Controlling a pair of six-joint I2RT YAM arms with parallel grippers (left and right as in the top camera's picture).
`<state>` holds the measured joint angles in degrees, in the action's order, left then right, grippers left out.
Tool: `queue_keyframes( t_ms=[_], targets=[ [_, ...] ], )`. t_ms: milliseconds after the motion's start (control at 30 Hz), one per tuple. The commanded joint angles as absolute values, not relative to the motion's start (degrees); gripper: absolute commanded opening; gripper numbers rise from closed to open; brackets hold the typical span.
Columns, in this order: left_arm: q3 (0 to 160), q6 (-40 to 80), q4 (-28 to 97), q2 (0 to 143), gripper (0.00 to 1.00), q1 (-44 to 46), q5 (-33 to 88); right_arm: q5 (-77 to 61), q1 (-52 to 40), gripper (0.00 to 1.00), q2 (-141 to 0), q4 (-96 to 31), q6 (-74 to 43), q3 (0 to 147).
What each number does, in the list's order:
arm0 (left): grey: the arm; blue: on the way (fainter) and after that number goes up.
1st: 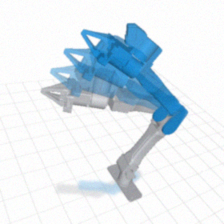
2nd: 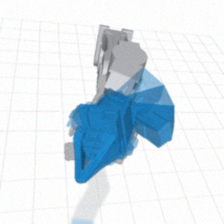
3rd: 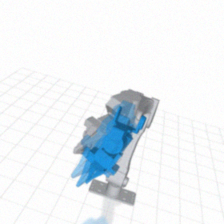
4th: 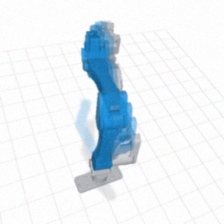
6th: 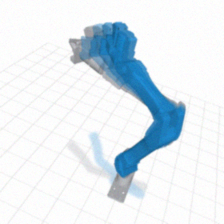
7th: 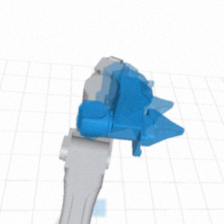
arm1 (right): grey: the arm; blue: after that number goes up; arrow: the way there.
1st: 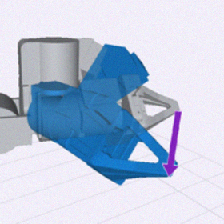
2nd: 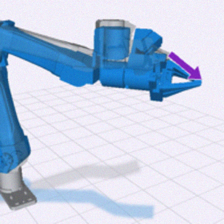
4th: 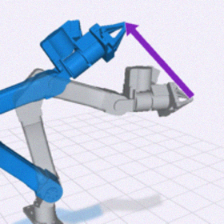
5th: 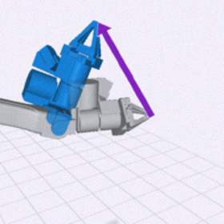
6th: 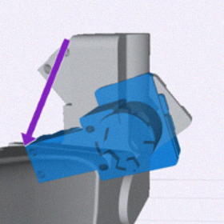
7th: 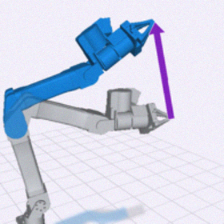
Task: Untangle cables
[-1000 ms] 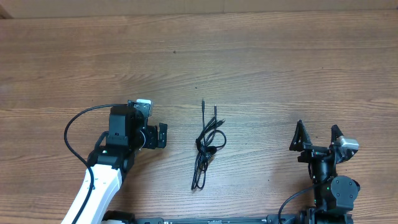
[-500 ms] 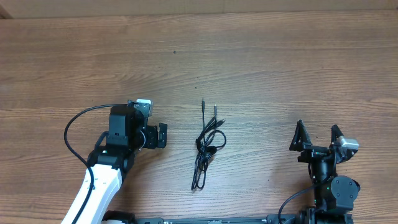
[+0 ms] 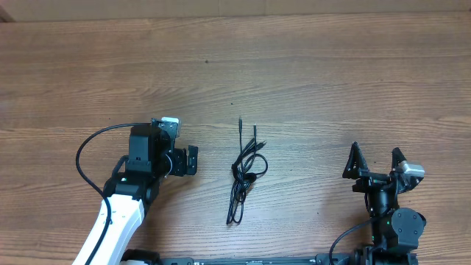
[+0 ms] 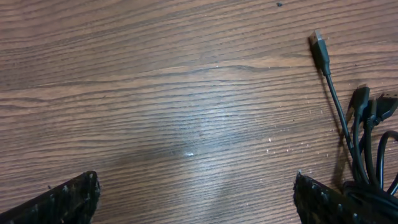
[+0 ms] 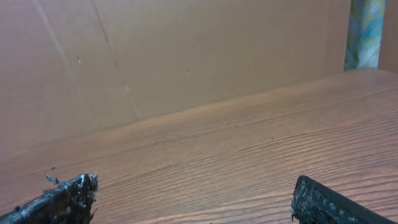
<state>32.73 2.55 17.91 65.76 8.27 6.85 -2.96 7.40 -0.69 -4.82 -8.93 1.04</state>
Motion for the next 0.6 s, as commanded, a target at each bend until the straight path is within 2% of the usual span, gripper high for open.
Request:
queue_keyframes(
  t_ms=[0,567],
  targets=[
    [34.28,1.65,17.28,65.95,1.0,8.67,7.07,-2.61,7.11,1.0,-0.19,-4.69,-8.97,0.47],
    [34.28,1.34,16.78,65.95,1.0,8.67,7.01,-2.59,7.11,1.0,-0.19,-4.69,-8.97,0.47]
  ],
)
